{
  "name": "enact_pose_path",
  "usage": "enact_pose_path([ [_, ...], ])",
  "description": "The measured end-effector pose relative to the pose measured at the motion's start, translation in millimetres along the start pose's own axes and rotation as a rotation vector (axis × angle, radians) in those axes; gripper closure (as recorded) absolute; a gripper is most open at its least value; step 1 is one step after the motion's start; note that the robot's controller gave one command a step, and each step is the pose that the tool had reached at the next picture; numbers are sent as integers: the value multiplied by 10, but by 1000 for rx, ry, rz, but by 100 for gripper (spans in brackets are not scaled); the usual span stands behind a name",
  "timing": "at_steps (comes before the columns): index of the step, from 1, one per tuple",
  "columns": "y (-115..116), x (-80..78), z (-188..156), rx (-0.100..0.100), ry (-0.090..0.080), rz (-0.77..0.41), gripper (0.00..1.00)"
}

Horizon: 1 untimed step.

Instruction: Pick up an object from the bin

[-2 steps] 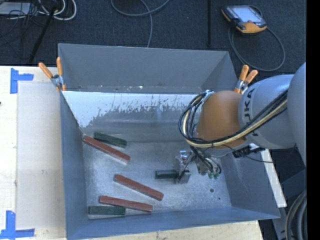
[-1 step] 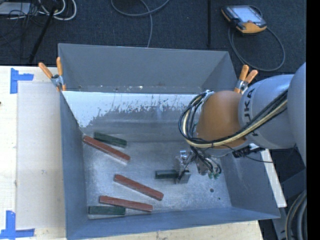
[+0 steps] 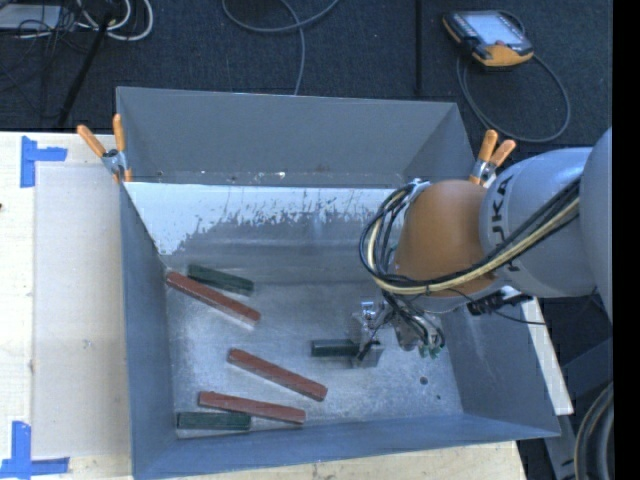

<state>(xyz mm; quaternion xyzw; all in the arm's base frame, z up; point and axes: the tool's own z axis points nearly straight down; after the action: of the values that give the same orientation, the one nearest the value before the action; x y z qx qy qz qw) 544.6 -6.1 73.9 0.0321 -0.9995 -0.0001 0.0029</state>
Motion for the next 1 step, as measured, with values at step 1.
enact_pose_path([
  [1,88,212,-326,2,-14,-141,100],
])
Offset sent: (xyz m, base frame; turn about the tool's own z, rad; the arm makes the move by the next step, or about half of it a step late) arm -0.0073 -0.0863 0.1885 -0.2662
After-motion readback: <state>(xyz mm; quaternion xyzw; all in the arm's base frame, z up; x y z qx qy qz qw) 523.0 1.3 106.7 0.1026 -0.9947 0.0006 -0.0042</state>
